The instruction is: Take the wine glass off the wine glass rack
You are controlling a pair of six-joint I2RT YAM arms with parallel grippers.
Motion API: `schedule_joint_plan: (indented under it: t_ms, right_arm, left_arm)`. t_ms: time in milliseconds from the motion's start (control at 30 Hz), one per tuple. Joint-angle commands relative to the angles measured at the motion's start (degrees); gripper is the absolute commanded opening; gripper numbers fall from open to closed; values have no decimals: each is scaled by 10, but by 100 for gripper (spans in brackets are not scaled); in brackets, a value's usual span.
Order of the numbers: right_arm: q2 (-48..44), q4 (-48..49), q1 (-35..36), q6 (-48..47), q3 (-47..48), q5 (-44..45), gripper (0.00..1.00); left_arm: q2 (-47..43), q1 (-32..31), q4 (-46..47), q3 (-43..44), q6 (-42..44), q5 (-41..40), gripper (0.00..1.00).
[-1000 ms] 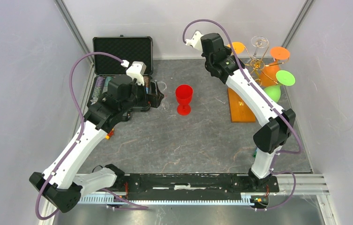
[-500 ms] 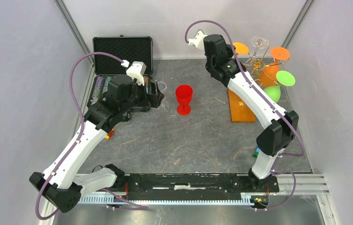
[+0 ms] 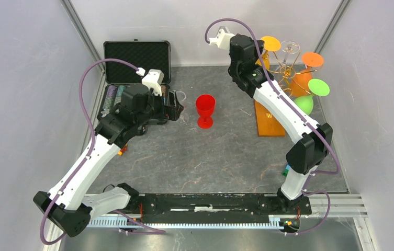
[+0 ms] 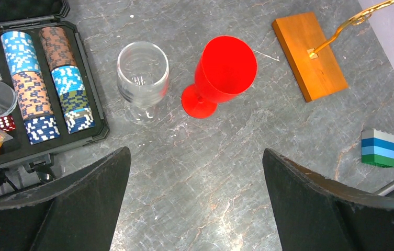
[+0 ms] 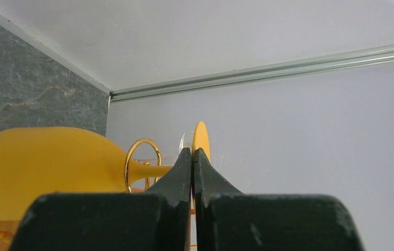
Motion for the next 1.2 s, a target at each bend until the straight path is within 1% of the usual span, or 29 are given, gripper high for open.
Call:
schedule_joint_plan:
  t_ms: [0, 433, 467, 567, 667, 867, 1033, 1067, 1167]
  right_arm:
    - [-6, 48, 0, -21, 1, -7, 0]
    - [19, 107, -23, -57, -15, 7, 0]
    - [20, 123, -24, -60, -16, 9, 0]
    - [22, 125, -26, -60, -20, 10, 0]
    - [18, 113, -26, -56, -23, 17, 0]
    - [-10, 32, -24, -28, -35, 20, 0]
    - [-38, -41, -9, 14, -37, 0, 0]
    - [-43, -53, -4, 25, -36, -7, 0]
    - [-53, -84, 13, 57, -27, -29, 0]
  left_arm:
    - [-3, 3, 26, 1, -10, 9, 100]
    - [0, 3, 26, 1, -10, 16, 100]
    - [1, 3, 26, 1, -10, 17, 100]
    - [2, 3, 26, 1, -10, 18, 100]
    - [2, 3, 26, 0, -10, 18, 100]
    - [3, 3, 30, 0, -13, 21, 100]
    - [5, 3, 35, -1, -17, 22, 100]
    - [6, 3, 36, -1, -18, 35, 100]
    - [5, 3, 38, -1, -21, 39, 100]
